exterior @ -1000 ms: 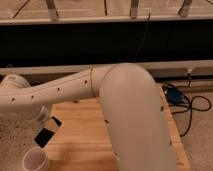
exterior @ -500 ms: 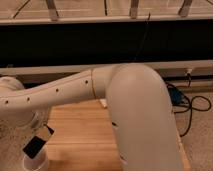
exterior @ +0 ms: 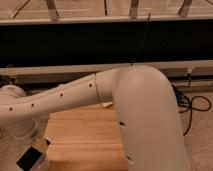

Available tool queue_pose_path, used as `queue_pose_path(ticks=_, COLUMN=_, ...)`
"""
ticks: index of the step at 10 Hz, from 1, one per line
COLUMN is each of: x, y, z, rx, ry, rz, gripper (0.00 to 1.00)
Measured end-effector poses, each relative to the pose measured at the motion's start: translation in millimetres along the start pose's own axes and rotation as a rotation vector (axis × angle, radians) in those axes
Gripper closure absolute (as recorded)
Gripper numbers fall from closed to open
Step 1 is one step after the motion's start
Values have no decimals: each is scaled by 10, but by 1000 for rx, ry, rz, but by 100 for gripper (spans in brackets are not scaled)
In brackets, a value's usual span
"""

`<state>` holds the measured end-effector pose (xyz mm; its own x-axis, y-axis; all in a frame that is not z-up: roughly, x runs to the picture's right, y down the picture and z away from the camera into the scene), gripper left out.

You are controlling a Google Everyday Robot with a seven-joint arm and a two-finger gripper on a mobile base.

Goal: Place the eraser in the ceramic cup

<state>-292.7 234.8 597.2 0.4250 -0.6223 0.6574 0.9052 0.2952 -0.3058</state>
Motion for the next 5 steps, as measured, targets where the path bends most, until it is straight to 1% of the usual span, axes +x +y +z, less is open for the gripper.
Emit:
queue_pose_path(ticks=2, x=-75, y=-17, z=80, rx=6, ry=-16, rz=-21, gripper=97)
queue_pose_path(ticks=3, x=-122, y=-48, z=124, rx=13, ry=-22, rz=-37, gripper=93)
queue_pose_path(ticks=5, x=-177, y=-94, z=179, rx=18, ry=-27, rz=-58, gripper=75)
